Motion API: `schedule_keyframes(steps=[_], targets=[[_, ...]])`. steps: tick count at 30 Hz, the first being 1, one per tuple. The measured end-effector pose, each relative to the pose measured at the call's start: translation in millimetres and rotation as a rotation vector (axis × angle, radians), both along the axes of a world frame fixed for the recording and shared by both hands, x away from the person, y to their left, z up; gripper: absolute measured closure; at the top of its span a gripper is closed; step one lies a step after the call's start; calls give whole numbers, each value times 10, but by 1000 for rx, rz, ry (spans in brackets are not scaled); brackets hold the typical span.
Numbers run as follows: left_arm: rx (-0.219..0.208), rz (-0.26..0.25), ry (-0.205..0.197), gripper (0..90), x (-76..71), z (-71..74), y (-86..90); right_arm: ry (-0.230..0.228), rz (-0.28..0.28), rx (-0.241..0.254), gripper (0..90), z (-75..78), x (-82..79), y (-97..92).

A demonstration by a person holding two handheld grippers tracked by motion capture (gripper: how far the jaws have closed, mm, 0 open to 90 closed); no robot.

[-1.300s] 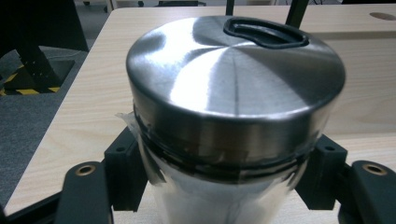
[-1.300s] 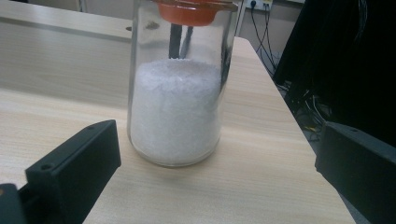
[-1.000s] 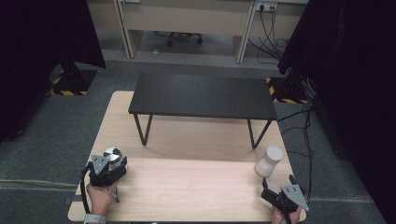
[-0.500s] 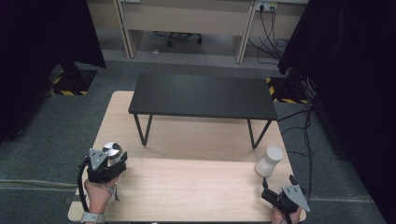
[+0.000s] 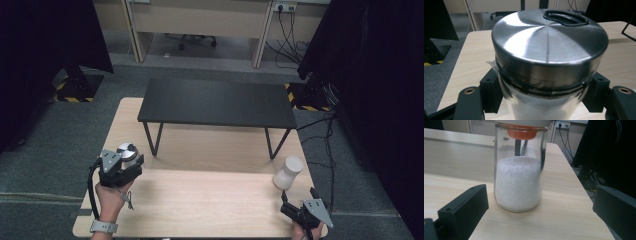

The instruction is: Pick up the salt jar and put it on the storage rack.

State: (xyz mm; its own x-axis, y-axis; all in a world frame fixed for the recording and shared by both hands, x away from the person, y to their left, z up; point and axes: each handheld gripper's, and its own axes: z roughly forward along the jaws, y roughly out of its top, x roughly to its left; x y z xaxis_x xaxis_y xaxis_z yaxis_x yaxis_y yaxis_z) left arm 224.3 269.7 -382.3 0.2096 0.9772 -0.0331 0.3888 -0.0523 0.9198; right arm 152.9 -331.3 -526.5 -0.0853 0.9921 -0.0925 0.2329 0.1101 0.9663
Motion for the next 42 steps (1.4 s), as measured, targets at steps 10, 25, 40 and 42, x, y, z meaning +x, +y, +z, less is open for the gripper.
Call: schedule_keyframes(steps=[10,25,40,42], targets=[[4,-21,-12,307,64,302,-182,-13,1,21,3,-17,-16,-22],[-10,-49,-14,307,248,738,-375,-30,11,42,3,-40,-34,-60],[-23,-68,-12,307,404,999,-508,-42,16,42,3,-57,-46,-70],[-17,-69,-18,307,411,1024,-526,-40,18,43,3,-55,-43,-72]])
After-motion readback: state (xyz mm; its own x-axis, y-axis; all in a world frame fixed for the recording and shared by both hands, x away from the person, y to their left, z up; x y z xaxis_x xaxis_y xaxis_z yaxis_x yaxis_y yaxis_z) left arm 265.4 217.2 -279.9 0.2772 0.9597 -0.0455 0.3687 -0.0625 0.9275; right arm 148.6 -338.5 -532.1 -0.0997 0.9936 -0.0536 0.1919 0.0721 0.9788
